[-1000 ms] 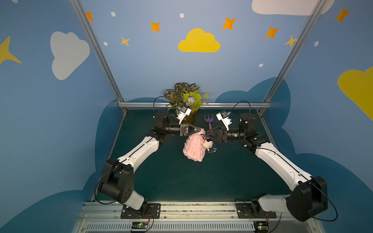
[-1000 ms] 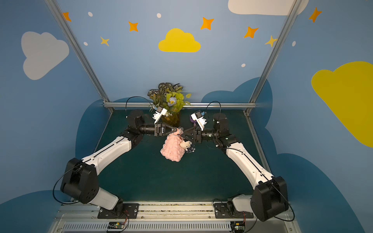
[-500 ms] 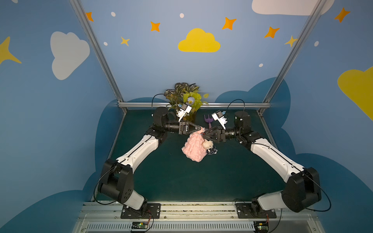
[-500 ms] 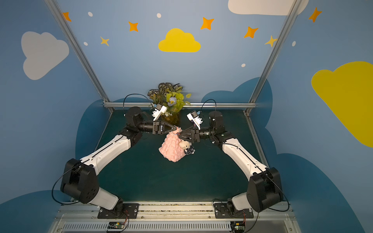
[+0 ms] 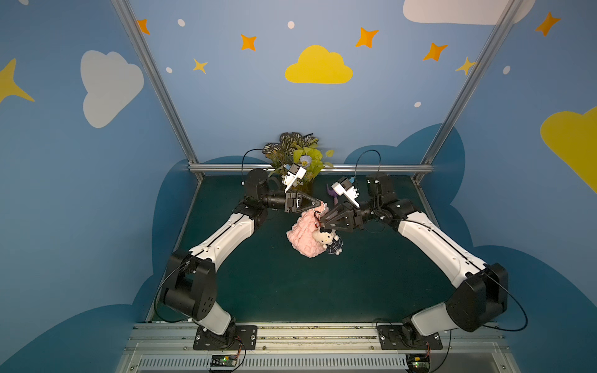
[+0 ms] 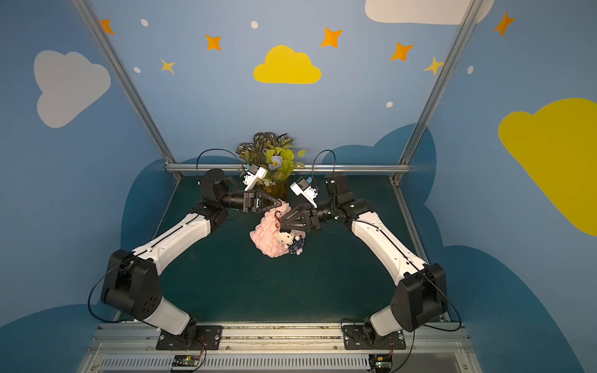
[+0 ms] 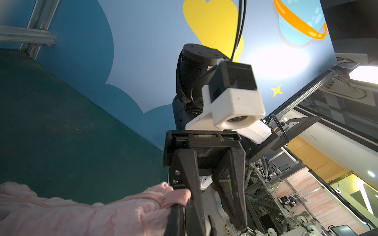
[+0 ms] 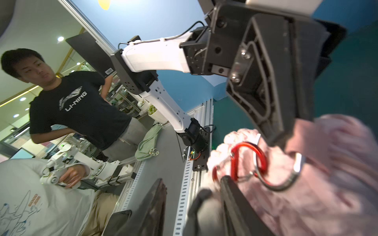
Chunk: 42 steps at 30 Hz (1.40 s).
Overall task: Remove the decoration from the bag
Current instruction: Adjust the decoration item in the bag.
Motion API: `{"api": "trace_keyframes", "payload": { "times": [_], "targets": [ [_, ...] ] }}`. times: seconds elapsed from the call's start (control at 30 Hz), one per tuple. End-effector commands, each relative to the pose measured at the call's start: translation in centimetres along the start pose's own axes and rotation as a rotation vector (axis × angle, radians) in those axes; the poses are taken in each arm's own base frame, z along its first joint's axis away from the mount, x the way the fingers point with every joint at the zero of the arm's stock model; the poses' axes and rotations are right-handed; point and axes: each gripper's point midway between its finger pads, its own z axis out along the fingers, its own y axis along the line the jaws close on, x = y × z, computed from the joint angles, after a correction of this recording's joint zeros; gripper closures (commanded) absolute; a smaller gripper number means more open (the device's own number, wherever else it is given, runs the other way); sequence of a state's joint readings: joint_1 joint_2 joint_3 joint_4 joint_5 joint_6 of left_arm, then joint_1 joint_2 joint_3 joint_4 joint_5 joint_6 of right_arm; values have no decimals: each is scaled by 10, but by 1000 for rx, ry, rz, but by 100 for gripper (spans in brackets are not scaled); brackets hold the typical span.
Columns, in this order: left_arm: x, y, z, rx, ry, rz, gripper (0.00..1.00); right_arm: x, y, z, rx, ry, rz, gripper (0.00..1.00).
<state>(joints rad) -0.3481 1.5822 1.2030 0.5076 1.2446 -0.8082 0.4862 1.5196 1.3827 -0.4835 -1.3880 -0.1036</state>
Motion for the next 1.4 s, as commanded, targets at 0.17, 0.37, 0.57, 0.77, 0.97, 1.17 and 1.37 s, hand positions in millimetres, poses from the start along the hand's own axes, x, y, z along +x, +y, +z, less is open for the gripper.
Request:
{"api": "trace_keyframes", "payload": {
  "times": [0.17,0.37,0.57,0.77,0.97,1.17,1.37],
  "targets": [
    [-22,-34,-3,48,-15,155,97,7,13,-10,-120,-37,24,53],
    [-22,-34,-5,48,-14,158,98,5,11,-13,-112,-40,81,55],
    [-24,-27,-9,18,-39,156,98,-8,30,-29,-74,-70,-8,55],
    [-24,-22,-10,3,-47,149,98,-25,44,-54,-5,-113,-76,62],
    [-21,-14,-10,-16,-58,129,98,-41,29,-73,46,-142,-71,68],
    [-20,-8,-10,-31,-65,117,98,-69,11,-92,84,-164,-76,50],
    [-21,-3,-10,-43,-72,102,97,-95,-13,-103,109,-151,-77,10]
  ]
}}
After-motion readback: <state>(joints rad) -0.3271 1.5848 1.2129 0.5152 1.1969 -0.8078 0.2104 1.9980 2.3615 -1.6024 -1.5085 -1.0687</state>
